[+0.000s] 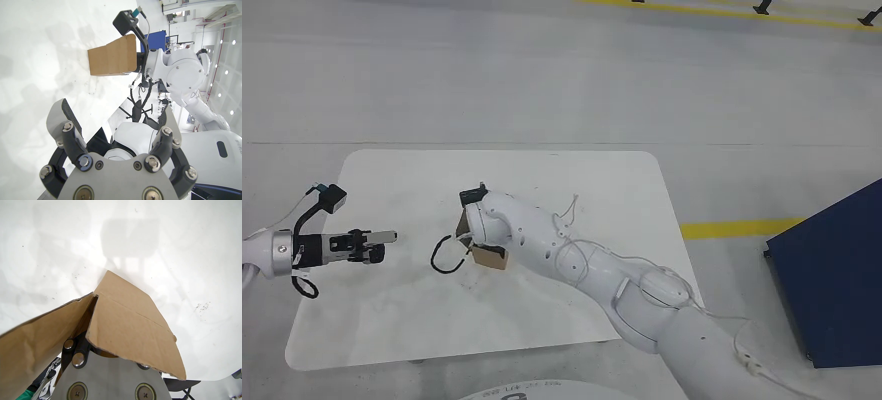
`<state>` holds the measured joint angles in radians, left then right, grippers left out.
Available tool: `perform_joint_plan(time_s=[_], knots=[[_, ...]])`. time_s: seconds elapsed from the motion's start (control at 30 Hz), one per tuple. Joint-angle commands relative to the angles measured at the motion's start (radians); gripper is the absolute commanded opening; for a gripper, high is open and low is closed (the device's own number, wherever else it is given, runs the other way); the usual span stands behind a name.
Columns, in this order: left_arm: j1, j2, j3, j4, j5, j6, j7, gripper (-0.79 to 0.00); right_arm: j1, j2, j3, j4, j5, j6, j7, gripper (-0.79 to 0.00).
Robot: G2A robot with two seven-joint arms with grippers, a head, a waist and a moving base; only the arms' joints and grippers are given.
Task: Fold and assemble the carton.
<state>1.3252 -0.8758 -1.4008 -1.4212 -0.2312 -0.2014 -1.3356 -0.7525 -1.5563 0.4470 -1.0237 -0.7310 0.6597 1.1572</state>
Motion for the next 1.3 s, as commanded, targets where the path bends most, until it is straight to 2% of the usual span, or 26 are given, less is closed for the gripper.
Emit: perform_joint_plan(time_s=[0.0,0.97,1.13,1.27], knots=[[0.0,0.0,0.0,0.0,0.0,0.0,0.0,0.0,0.002,-0.006,0.003,0.012,0.003,0.001,-0.002,-0.785],[0.0,0.0,0.0,0.0,0.0,0.0,0.0,0.0,0.048,-0.1,-0.019,0.215,0.01,-0.027,0.022,-0.785],[0.0,0.0,0.0,0.0,0.0,0.0,0.0,0.0,0.05,-0.107,-0.006,0.227,0.011,-0.03,0.002,-0.785],[0.0,0.0,0.0,0.0,0.0,0.0,0.0,0.0,0.037,-0.098,0.023,0.181,0.008,-0.023,-0.037,-0.785]])
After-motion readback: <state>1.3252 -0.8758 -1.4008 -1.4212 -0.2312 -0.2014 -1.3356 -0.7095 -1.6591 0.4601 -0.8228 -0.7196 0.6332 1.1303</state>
